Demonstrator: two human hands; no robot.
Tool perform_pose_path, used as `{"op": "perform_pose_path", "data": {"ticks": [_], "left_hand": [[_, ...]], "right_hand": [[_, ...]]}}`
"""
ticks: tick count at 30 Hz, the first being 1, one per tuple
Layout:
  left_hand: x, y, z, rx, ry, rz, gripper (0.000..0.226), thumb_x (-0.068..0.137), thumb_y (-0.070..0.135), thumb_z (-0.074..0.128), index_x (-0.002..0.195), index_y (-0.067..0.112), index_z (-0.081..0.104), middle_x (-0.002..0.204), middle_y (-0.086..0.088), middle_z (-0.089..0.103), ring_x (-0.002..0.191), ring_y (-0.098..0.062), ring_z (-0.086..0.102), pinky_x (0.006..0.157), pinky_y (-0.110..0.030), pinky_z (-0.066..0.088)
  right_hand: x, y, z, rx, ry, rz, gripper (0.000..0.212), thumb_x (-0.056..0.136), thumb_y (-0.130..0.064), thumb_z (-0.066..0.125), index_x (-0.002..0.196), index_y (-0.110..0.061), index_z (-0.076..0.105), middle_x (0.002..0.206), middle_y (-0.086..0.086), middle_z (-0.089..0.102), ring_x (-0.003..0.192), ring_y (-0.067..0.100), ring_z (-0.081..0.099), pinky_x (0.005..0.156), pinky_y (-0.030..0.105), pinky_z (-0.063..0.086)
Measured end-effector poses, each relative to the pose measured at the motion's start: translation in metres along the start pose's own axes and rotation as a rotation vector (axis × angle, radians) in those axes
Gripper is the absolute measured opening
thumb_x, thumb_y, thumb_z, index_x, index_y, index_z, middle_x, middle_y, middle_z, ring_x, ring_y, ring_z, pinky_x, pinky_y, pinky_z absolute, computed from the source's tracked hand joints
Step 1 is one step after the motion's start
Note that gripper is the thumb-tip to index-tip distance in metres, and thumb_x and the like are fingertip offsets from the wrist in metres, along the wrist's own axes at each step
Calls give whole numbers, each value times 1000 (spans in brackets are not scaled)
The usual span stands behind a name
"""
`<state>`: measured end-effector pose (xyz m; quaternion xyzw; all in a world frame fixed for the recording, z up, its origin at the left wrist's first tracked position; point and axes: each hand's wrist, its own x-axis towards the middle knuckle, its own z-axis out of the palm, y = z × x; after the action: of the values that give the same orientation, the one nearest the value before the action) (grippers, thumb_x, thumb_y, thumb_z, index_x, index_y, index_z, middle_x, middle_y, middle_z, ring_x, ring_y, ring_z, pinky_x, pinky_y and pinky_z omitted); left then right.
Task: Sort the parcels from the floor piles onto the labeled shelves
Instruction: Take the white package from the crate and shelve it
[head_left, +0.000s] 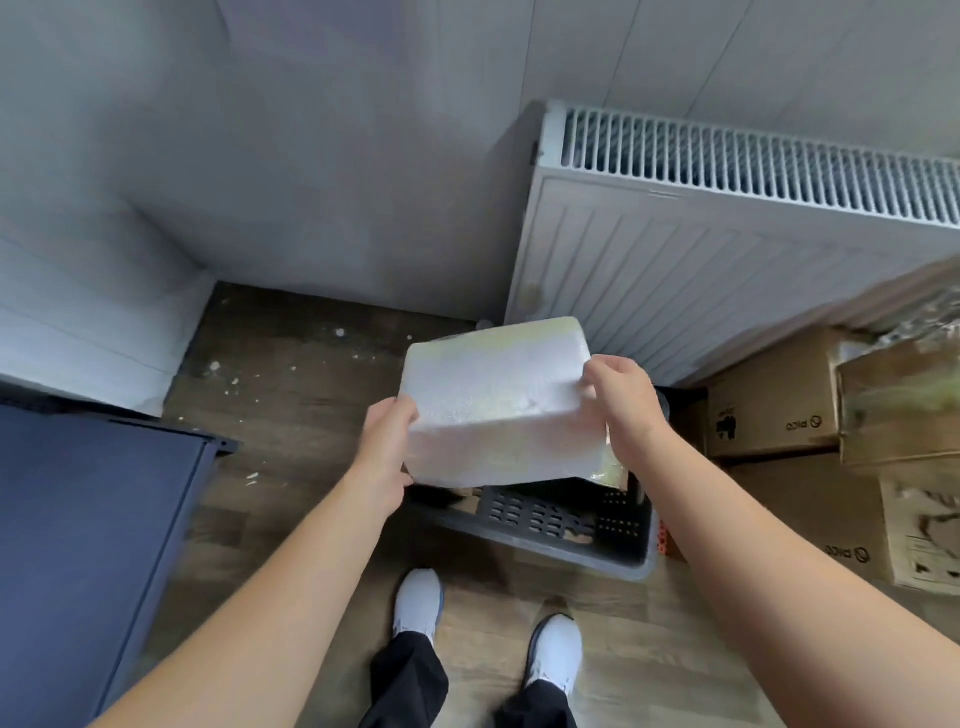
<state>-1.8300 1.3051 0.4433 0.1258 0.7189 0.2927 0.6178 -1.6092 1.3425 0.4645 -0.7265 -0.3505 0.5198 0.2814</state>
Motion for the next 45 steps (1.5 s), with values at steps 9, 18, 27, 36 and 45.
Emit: {"op": "perform_pose_path", "data": {"ticks": [9,18,27,36,45], "left_hand": [[-4,-8,-4,-93,-10,76,49,97,36,57,142,34,37,117,3,53,99,-19,54,67,-39,49],[-5,1,-1,-36,-78,110,32,103,27,45,133,35,48,125,3,57,109,-19,53,88,-46,49],[-1,30,28,321,73,325,35,100,38,43,130,35,61,126,-1,60,109,-19,58,97,-45,51],[-30,66,42,62,-141,309,54,83,52,69,124,19,56,112,-2,69,99,-19,68,82,-33,57],[-16,58,10,-264,-324,210,31,97,46,49,112,27,67,97,1,76,94,-20,69,84,-40,54]], "right_hand": [[5,-10,-14,126,7,-12,51,83,-45,70,124,-21,51,129,-5,54,113,18,57,99,42,49],[7,-26,-28,262,-343,180,112,54,-60,81,143,-4,41,124,2,67,104,23,70,79,38,59],[0,-43,-9,288,-419,-23,54,83,-41,73,127,-16,57,116,3,72,105,22,70,90,39,55],[0,-51,16,-3,-286,-199,61,74,-64,61,131,-43,53,124,-12,65,113,14,62,100,43,49],[11,-49,-3,-345,-78,-185,50,94,-43,57,140,-26,49,144,-3,47,123,19,51,99,30,41]]}}
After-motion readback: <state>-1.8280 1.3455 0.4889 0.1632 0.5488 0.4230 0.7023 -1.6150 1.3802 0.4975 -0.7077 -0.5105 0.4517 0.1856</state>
